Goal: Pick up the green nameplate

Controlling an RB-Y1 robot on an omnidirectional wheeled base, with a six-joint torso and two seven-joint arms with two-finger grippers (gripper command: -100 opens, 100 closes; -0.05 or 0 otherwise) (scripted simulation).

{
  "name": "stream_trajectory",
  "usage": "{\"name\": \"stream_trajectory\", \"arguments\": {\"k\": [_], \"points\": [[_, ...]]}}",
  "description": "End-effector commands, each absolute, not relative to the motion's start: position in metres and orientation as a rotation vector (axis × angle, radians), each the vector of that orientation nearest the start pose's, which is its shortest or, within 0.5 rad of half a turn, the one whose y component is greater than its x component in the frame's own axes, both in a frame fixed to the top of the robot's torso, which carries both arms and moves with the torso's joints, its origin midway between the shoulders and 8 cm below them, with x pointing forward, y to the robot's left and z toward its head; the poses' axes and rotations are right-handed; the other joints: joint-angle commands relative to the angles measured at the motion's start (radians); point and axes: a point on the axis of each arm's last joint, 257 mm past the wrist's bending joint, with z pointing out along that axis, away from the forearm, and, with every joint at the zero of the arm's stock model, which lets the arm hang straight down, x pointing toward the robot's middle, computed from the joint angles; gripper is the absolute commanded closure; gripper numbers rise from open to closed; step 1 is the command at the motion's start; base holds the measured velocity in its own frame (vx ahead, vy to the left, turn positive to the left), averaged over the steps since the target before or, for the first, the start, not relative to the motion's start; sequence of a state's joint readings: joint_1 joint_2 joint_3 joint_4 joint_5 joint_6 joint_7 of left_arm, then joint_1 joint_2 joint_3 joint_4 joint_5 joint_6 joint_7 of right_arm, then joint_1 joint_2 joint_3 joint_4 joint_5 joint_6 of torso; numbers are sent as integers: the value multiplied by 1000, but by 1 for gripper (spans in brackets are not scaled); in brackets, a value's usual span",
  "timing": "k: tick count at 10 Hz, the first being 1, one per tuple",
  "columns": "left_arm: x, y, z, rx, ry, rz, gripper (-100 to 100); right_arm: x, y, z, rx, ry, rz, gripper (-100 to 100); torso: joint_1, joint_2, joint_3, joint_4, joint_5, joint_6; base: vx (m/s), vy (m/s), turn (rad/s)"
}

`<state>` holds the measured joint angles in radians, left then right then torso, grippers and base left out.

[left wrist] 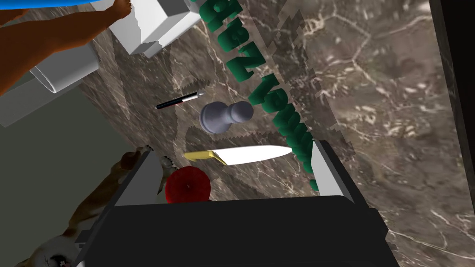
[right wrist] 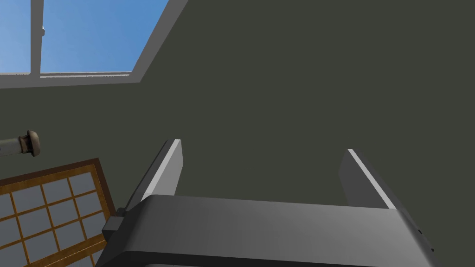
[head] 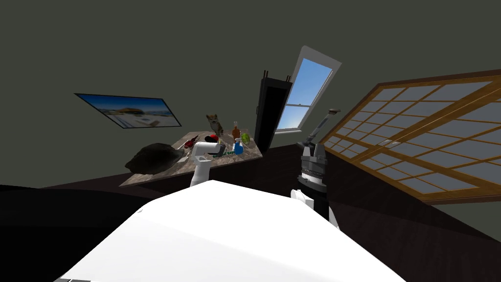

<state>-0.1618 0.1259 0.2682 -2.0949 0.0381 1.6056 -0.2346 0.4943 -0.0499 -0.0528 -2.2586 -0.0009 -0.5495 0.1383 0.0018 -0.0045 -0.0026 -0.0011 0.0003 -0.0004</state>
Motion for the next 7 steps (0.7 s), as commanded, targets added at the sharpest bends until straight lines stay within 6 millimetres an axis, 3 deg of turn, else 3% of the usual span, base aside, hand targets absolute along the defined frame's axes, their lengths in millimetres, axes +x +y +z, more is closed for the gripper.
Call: {"name": "stream_trajectory", "arguments": {"k": [1, 6, 7], "points": [[434, 341, -247, -1761, 1836, -392, -100, 338, -290, 28, 535, 655, 1133, 0, 0, 0, 0, 0, 0, 0, 58, 20, -24], [422, 338, -254, -1829, 1860, -353, -100, 338, -290, 28, 535, 655, 1133, 0, 0, 0, 0, 0, 0, 0, 57, 20, -37], [421, 338, -255, -1832, 1862, -351, 0, 338, -290, 28, 535, 655, 1133, 0, -1, 2, 1, 0, 0, 0, 6, 2, 2]]}}
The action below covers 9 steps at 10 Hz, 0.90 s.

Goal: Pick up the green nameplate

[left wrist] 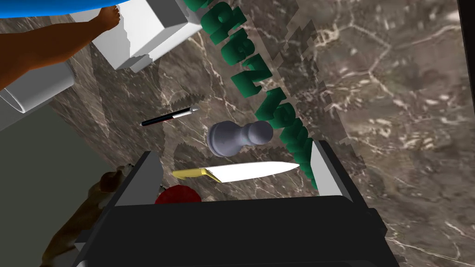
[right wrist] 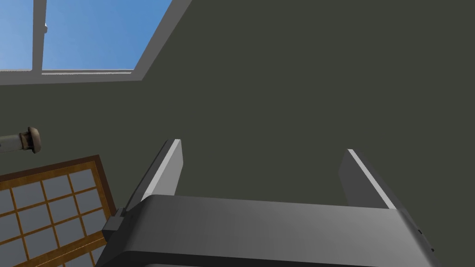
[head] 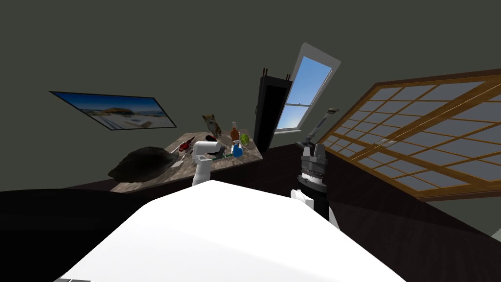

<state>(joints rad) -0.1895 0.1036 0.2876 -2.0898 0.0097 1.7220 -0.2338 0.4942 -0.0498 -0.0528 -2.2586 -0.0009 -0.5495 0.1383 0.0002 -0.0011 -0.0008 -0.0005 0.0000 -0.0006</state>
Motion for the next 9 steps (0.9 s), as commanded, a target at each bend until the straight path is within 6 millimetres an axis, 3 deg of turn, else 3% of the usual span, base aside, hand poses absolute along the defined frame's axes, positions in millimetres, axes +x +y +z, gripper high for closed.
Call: {"name": "stream_trajectory", "arguments": {"k": [1, 5, 6, 9], "points": [[426, 338, -262, -1831, 1862, -352, -100, 338, -290, 28, 535, 655, 1133, 0, 0, 0, 0, 0, 0, 0, 7, 7, 2], [431, 338, -271, -1831, 1863, -351, -100, 338, -290, 28, 535, 655, 1133, 0, 0, 1, 1, 0, 0, 0, 4, 6, 0], [432, 338, -272, -1830, 1861, -353, 100, 338, -290, 28, 535, 655, 1133, 0, 0, 1, 1, 0, 0, 0, 0, 0, 0], [432, 338, -272, -1830, 1861, -353, 100, 338, -290, 28, 535, 655, 1133, 0, 0, 1, 1, 0, 0, 0, 0, 0, 0]]}}
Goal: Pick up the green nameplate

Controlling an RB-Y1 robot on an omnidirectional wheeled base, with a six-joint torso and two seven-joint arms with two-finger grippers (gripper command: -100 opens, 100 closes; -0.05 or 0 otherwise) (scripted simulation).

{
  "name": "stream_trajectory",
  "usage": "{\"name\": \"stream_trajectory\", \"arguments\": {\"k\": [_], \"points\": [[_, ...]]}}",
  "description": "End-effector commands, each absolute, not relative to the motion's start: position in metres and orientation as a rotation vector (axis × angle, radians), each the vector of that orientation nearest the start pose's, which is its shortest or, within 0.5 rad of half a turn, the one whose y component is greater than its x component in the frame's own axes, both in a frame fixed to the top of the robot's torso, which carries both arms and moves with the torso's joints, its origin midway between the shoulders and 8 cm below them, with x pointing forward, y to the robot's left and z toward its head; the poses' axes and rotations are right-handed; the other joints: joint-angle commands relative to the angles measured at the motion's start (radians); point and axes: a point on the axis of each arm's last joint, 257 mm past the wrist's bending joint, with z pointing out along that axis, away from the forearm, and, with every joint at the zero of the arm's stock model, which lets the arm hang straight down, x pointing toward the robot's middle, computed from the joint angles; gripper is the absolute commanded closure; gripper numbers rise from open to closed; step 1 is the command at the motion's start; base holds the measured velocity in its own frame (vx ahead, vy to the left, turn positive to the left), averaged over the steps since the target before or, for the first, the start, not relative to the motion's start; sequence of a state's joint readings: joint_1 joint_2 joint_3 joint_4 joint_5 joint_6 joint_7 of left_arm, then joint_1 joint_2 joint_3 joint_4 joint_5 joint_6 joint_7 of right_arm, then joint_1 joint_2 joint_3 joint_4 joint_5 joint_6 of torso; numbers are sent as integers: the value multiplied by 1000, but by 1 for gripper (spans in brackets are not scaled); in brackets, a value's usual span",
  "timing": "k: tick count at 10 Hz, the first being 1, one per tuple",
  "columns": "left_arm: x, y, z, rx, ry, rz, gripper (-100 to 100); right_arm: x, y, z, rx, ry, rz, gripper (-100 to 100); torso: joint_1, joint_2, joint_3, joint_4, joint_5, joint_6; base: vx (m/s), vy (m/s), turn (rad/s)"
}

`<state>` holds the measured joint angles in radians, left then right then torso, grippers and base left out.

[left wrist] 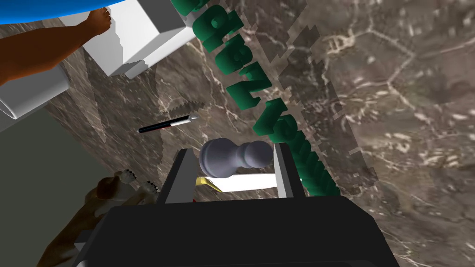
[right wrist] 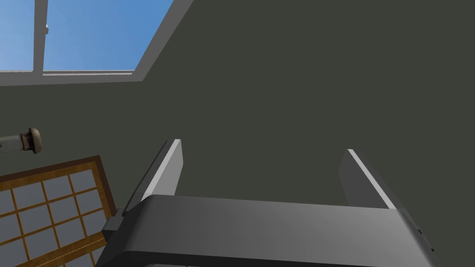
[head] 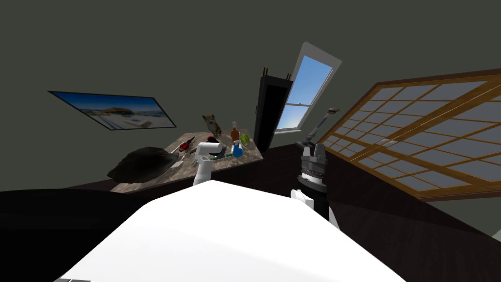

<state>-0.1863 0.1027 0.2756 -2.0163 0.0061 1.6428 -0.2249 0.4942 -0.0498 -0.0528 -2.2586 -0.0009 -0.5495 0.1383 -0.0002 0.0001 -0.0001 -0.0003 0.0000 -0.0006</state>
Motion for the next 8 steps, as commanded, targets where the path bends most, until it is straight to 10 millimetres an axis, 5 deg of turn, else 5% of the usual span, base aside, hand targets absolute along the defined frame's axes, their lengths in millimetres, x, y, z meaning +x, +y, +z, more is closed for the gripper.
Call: {"name": "stream_trajectory", "arguments": {"k": [1, 2, 3, 7, 8], "points": [[432, 338, -272, -1830, 1861, -353, 100, 338, -290, 28, 535, 655, 1133, 0, 0, 0, 0, 0, 0, 0, 0, 0, 0], [432, 338, -271, -1830, 1861, -353, 0, 338, -290, 28, 535, 655, 1133, 0, 0, 0, 0, 0, 0, 0, 0, 0, 0], [428, 338, -264, -1831, 1861, -352, 100, 338, -290, 28, 535, 655, 1133, 0, 0, 0, 0, 0, 0, 0, -5, -6, -1], [424, 338, -257, -1830, 1860, -352, 100, 338, -290, 28, 535, 655, 1133, 0, -1, 1, 1, 0, -1, 0, -4, -6, 0], [423, 338, -256, -1832, 1862, -351, 0, 338, -290, 28, 535, 655, 1133, 0, -1, 1, 1, 0, 0, 0, 0, 0, 0]]}}
